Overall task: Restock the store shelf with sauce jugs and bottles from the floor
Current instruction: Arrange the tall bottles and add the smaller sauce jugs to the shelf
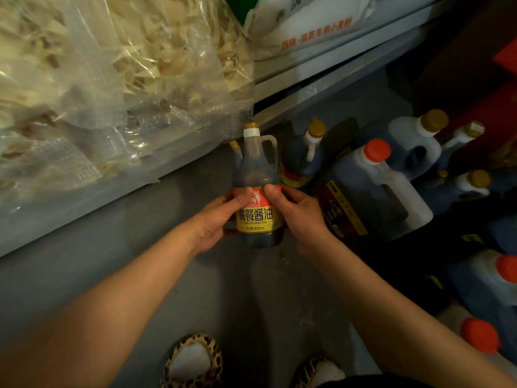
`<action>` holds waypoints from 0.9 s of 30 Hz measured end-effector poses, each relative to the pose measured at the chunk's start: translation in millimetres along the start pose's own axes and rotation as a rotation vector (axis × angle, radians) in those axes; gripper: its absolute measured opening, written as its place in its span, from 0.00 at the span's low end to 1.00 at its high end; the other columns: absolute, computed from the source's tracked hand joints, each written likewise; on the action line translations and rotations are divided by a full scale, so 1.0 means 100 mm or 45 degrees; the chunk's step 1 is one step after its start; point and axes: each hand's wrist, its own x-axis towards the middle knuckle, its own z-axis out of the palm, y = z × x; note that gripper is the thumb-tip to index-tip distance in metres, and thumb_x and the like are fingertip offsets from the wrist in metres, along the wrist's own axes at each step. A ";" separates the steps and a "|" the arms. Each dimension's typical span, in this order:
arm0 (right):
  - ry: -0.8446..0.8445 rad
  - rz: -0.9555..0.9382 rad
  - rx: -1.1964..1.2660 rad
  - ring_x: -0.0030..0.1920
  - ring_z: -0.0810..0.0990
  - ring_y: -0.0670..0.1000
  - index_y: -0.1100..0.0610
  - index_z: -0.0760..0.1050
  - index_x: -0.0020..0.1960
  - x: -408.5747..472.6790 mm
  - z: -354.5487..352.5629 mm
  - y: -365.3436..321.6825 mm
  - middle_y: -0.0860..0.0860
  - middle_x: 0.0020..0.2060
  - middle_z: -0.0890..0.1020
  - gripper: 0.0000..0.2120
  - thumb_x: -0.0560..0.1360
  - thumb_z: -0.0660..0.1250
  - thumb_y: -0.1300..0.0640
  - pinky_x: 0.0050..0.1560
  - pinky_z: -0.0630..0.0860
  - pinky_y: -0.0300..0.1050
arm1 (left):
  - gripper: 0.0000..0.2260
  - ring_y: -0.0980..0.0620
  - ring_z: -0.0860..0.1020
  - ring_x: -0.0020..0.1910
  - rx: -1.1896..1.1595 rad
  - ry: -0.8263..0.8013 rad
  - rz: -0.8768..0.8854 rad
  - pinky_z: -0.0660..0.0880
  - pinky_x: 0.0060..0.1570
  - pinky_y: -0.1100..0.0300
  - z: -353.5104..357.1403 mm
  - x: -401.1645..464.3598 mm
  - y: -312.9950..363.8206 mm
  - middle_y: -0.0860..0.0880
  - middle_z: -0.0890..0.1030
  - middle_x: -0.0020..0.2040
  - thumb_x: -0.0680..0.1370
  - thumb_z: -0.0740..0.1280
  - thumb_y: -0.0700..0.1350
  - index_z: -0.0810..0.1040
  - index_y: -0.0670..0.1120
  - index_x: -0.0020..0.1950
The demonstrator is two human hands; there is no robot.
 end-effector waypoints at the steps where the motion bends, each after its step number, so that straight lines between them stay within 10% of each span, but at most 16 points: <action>1: 0.005 0.005 0.004 0.49 0.87 0.48 0.54 0.82 0.57 0.01 0.00 0.00 0.50 0.49 0.88 0.15 0.72 0.75 0.50 0.47 0.82 0.40 | 0.49 0.45 0.82 0.56 -0.062 -0.041 -0.018 0.79 0.53 0.48 0.00 -0.01 0.00 0.47 0.86 0.54 0.45 0.82 0.68 0.77 0.51 0.62; 15: 0.340 -0.122 -0.011 0.59 0.79 0.41 0.53 0.67 0.73 0.05 -0.06 0.13 0.46 0.61 0.79 0.30 0.74 0.75 0.51 0.52 0.78 0.34 | 0.53 0.40 0.80 0.61 -0.277 -0.093 -0.131 0.76 0.59 0.37 -0.13 0.01 -0.21 0.41 0.82 0.62 0.49 0.86 0.58 0.72 0.49 0.71; 21: 0.595 -0.305 -0.162 0.78 0.61 0.45 0.50 0.56 0.81 0.17 0.04 0.21 0.47 0.79 0.63 0.45 0.72 0.77 0.48 0.78 0.61 0.46 | 0.50 0.41 0.81 0.57 -0.314 -0.011 -0.146 0.68 0.66 0.32 -0.41 -0.04 -0.38 0.42 0.83 0.60 0.44 0.87 0.57 0.76 0.52 0.65; 27: 0.619 -0.307 -0.239 0.80 0.52 0.46 0.44 0.44 0.83 0.35 0.13 0.27 0.46 0.82 0.52 0.52 0.72 0.76 0.44 0.80 0.54 0.48 | 0.49 0.45 0.85 0.52 -0.407 -0.034 -0.139 0.81 0.49 0.45 -0.51 -0.11 -0.40 0.43 0.85 0.56 0.43 0.87 0.55 0.77 0.52 0.62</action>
